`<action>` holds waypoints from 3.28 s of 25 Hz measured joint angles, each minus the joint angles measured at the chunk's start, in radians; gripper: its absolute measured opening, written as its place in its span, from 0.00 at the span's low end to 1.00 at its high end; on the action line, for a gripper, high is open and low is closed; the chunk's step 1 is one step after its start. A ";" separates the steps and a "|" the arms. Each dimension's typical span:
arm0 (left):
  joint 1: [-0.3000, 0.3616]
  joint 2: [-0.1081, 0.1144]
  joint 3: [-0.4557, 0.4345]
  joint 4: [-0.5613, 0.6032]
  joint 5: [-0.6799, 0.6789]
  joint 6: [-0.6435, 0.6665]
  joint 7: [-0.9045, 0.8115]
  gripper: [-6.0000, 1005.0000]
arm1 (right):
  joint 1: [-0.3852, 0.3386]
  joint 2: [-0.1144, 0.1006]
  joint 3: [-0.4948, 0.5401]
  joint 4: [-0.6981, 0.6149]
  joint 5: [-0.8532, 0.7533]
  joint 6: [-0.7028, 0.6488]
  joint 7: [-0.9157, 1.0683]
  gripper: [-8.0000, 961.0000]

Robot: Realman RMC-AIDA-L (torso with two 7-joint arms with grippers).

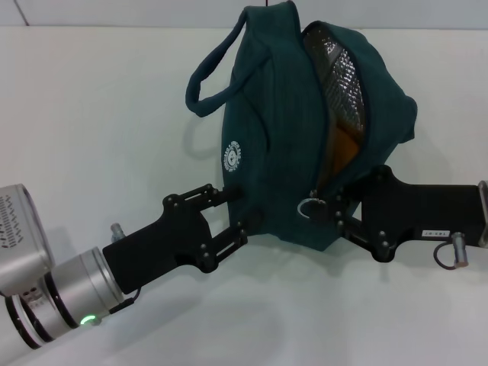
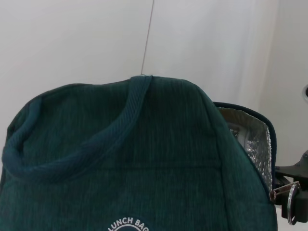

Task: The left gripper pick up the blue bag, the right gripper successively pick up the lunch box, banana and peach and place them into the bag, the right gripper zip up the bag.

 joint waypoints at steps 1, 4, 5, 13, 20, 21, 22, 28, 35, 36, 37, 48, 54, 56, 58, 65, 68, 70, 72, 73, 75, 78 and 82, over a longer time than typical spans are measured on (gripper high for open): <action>-0.001 0.000 0.000 0.000 0.000 0.000 0.003 0.61 | -0.002 0.000 0.002 0.000 0.000 0.000 0.000 0.03; -0.003 0.000 0.000 0.000 0.000 0.000 0.007 0.51 | -0.010 0.000 0.010 0.002 0.001 0.000 0.001 0.03; -0.003 0.000 0.001 0.000 0.000 0.000 0.008 0.47 | -0.013 0.000 0.010 0.003 0.001 0.000 0.002 0.03; -0.005 0.000 0.009 0.003 0.029 0.021 0.073 0.17 | -0.024 -0.002 0.026 0.025 0.003 -0.027 0.005 0.03; -0.007 -0.001 0.010 0.003 0.037 0.021 0.099 0.09 | -0.034 -0.004 0.063 0.039 0.003 -0.034 0.067 0.03; -0.007 -0.001 0.010 0.003 0.038 0.020 0.104 0.08 | -0.032 -0.005 0.063 0.040 0.002 -0.031 0.103 0.03; -0.007 -0.001 0.010 0.003 0.040 0.020 0.108 0.08 | -0.028 -0.007 0.063 0.040 0.000 -0.029 0.139 0.03; -0.014 -0.002 0.011 0.003 0.064 0.011 0.126 0.06 | -0.026 -0.012 0.065 0.038 -0.002 -0.050 0.206 0.03; -0.016 -0.001 0.011 0.003 0.065 0.006 0.127 0.06 | -0.050 -0.004 0.152 0.037 0.001 -0.112 0.143 0.04; -0.016 -0.001 0.011 0.003 0.065 0.006 0.127 0.07 | -0.054 -0.003 0.164 0.038 0.002 -0.120 0.126 0.04; -0.016 -0.001 0.011 0.003 0.065 0.006 0.127 0.07 | -0.058 0.000 0.178 0.039 0.003 -0.125 0.099 0.04; -0.016 -0.002 0.047 0.004 0.066 0.006 0.139 0.08 | -0.075 0.009 0.194 0.107 0.190 -0.114 -0.127 0.04; -0.016 -0.002 0.069 0.005 0.066 0.021 0.170 0.09 | -0.076 0.010 0.192 0.169 0.305 -0.117 -0.243 0.04; -0.016 -0.003 0.072 0.005 0.065 0.027 0.186 0.10 | -0.076 0.011 0.188 0.177 0.320 -0.125 -0.263 0.04; -0.016 -0.004 0.069 0.005 0.058 0.035 0.191 0.10 | -0.077 0.011 0.185 0.180 0.323 -0.129 -0.267 0.04; 0.006 -0.005 0.063 -0.007 -0.032 0.128 0.174 0.11 | -0.083 0.014 0.184 0.182 0.325 -0.136 -0.268 0.04; 0.007 -0.005 0.064 -0.006 -0.038 0.154 0.139 0.21 | -0.083 0.015 0.177 0.182 0.323 -0.139 -0.268 0.04; 0.001 -0.005 0.066 -0.003 -0.038 0.171 0.089 0.28 | -0.082 0.015 0.164 0.183 0.324 -0.139 -0.269 0.05; -0.029 -0.005 0.068 0.000 -0.038 0.184 -0.022 0.37 | -0.077 0.015 0.142 0.183 0.326 -0.138 -0.270 0.05; -0.029 -0.005 0.068 0.000 -0.038 0.184 -0.022 0.41 | -0.075 0.016 0.131 0.181 0.327 -0.137 -0.271 0.05; -0.058 -0.005 0.070 0.000 -0.033 0.182 -0.092 0.51 | -0.067 0.016 0.105 0.178 0.327 -0.133 -0.271 0.05; -0.079 -0.004 0.070 -0.007 -0.032 0.166 -0.138 0.60 | -0.049 0.016 0.069 0.180 0.328 -0.129 -0.271 0.05; -0.068 0.001 0.065 0.001 -0.071 0.161 -0.144 0.69 | -0.037 0.016 0.016 0.183 0.361 -0.127 -0.271 0.05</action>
